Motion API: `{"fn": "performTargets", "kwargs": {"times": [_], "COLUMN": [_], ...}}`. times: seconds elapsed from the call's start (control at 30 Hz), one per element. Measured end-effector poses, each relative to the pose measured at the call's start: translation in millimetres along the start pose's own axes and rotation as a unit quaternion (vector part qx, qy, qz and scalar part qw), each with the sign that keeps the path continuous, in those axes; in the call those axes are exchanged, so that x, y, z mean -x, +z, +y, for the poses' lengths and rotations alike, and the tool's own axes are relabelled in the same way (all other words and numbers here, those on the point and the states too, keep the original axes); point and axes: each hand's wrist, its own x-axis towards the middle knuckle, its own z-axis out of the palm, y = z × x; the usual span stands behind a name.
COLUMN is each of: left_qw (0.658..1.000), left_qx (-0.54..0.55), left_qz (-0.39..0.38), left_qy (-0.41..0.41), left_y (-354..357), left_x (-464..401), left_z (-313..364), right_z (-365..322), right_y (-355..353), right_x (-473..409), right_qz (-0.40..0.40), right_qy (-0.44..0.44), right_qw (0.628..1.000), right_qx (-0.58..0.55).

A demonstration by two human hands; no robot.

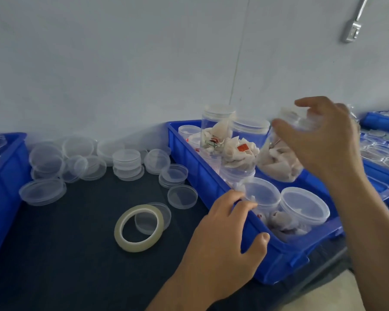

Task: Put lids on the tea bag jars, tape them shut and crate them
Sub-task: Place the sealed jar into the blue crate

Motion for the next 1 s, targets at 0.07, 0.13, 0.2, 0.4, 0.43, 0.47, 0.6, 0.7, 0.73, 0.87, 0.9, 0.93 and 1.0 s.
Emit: {"fn": "performTargets", "kwargs": {"times": [0.07, 0.13, 0.2, 0.4, 0.43, 0.47, 0.6, 0.7, 0.73, 0.87, 0.9, 0.93, 1.0], "left_qw": [1.0, 0.999, 0.995, 0.979, 0.978, 0.979, 0.982, 0.979, 0.978, 0.981, 0.983, 0.984, 0.979], "left_qx": [-0.008, 0.002, 0.021, 0.09, 0.092, 0.084, 0.005, 0.0, 0.0, 0.009, 0.021, 0.039, 0.089], "left_qz": [0.02, 0.053, 0.095, 0.163, 0.163, 0.157, 0.147, 0.169, 0.174, 0.166, 0.159, 0.153, 0.165], "left_qy": [0.005, -0.002, -0.027, -0.082, -0.088, -0.095, -0.119, -0.117, -0.115, -0.094, -0.087, -0.083, -0.076], "left_y": [-2, -7, -12, -19, -18, -16, -8, -3, -2, -4, -6, -8, -15], "left_x": [-5, -18, -36, -91, -98, -105, -118, -118, -117, -116, -116, -115, -115], "left_z": [-1, -5, -13, -30, -31, -33, -39, -44, -45, -50, -51, -53, -60], "right_z": [8, 15, 23, 53, 58, 62, 71, 68, 66, 50, 42, 33, 12], "right_y": [-1, 8, 23, 62, 66, 69, 71, 60, 55, 46, 44, 41, 34], "right_x": [-13, -18, -18, -19, -16, -14, -12, -15, -16, -24, -26, -29, -33], "right_qz": [-0.009, -0.04, -0.087, -0.277, -0.306, -0.332, -0.401, -0.462, -0.477, -0.481, -0.455, -0.418, -0.344], "right_qy": [0.029, 0.044, 0.059, 0.174, 0.184, 0.19, 0.207, 0.2, 0.196, 0.148, 0.127, 0.102, 0.046], "right_qw": [0.998, 0.994, 0.99, 0.935, 0.925, 0.915, 0.886, 0.858, 0.85, 0.853, 0.872, 0.897, 0.938], "right_qx": [0.052, 0.09, 0.099, 0.137, 0.133, 0.126, 0.109, 0.104, 0.103, 0.139, 0.129, 0.102, 0.019]}}
